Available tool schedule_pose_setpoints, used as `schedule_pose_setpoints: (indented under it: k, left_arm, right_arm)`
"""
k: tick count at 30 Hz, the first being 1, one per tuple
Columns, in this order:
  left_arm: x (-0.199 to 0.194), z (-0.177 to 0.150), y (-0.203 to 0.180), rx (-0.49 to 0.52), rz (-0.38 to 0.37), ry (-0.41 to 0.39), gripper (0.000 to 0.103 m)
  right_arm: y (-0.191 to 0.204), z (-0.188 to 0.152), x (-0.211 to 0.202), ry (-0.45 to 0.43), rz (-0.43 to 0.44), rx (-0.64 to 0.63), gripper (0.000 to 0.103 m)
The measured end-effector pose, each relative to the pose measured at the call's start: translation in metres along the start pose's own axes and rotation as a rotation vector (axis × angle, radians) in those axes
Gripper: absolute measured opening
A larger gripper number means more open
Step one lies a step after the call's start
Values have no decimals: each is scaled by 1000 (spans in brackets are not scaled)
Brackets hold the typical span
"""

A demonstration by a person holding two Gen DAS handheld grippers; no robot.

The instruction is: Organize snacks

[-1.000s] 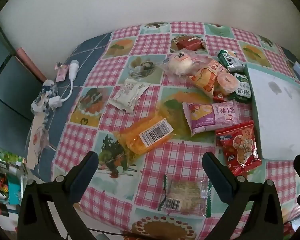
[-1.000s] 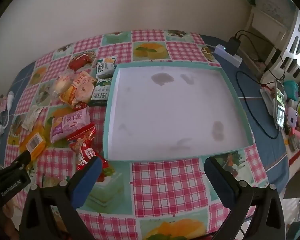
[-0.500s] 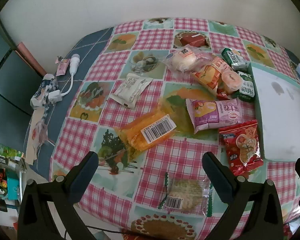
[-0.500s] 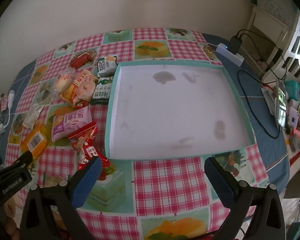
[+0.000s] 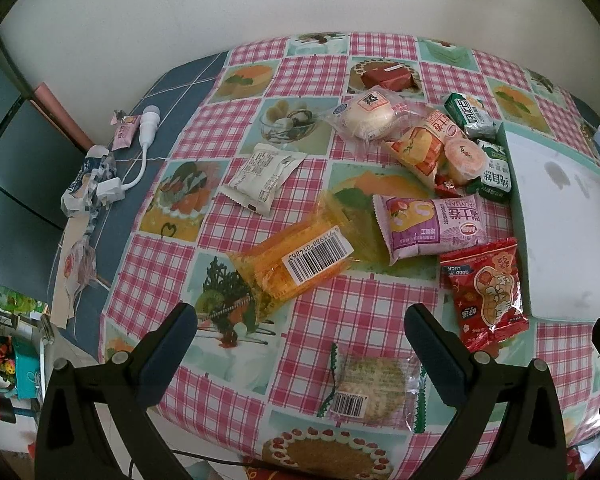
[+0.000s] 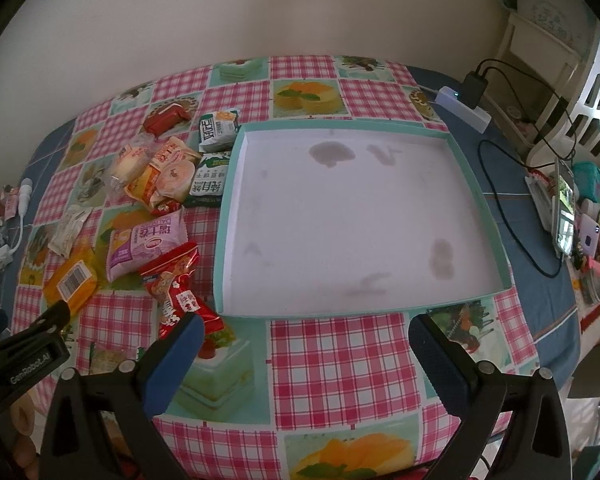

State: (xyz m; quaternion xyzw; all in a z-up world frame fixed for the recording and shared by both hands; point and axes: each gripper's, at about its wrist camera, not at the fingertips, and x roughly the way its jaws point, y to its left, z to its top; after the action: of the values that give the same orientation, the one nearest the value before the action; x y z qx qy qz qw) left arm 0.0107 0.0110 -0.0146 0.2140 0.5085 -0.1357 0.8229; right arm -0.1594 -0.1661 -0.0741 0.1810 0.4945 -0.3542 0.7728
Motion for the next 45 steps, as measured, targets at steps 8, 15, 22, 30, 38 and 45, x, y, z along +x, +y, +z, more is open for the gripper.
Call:
schedule_pose_setpoints:
  k: [8,15,22,30,38,45]
  left_arm:
    - [0,1,1,0,0,3,103]
    - [3,0,3,-5,-1,16,103]
    - [5,0,3,-8,-4,28,103]
    - [7,1,3,-10,-6,38,103]
    - [9,1,3,-6,-10,45,103]
    - [10,0,3,-5,-12,51,103]
  right_arm:
    - [-1,0,0,1,1,0,103]
    - [2,0,0,5,2,-4,103]
    - [2,-1,1,5,2,-2,103]
    - [1,0,1,6,3,-3,103]
    - [2,0,1,6,3,-3,103]
    - [2,0,2,7,3,-3,103]
